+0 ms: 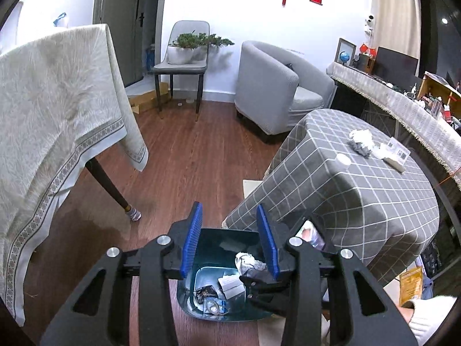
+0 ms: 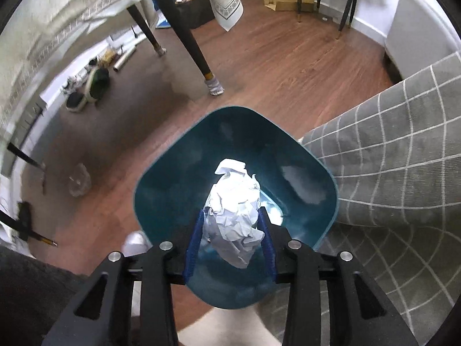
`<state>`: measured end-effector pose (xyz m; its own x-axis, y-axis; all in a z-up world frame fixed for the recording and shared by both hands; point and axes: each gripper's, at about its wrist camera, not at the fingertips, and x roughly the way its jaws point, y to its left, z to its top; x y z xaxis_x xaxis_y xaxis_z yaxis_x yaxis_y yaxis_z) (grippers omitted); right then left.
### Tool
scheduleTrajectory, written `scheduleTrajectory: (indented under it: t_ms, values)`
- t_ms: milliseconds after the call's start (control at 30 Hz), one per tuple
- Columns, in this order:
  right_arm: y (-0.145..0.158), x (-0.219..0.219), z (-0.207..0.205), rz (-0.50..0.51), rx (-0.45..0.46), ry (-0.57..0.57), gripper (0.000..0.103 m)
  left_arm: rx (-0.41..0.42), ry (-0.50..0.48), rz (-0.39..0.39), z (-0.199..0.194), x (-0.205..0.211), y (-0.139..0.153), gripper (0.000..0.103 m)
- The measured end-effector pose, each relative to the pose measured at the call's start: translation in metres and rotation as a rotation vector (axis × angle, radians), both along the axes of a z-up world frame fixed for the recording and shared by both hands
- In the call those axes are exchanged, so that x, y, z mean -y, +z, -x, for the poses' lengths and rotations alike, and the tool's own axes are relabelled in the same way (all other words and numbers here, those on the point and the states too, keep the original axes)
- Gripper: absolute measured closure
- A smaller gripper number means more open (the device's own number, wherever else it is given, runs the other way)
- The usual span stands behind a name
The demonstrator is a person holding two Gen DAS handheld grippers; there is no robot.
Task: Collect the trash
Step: 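Open the left tool over the bin while right tool lowers the foil ball in, then open the right tool to release the foil ball and move both tools to the table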
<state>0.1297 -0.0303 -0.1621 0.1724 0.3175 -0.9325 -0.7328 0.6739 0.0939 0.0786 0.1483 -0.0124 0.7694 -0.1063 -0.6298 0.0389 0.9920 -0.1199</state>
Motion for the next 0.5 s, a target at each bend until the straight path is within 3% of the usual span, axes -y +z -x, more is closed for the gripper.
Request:
scheduleTrajectory:
  t_ms: [167, 333, 500]
  values:
    - [-0.002, 0.008, 0.003, 0.024, 0.012, 0.001, 0.046, -0.001, -0.005, 0.008, 0.001, 0.002, 0.0, 0.061]
    - [0.012, 0.016, 0.003, -0.019, 0.024, -0.007, 0.045, 0.014, -0.003, 0.007, 0.001, 0.005, 0.008, 0.061]
    - [0.048, 0.026, 0.008, -0.113, 0.083, -0.01, 0.045, 0.052, 0.001, 0.01, 0.0, 0.009, 0.021, 0.06]
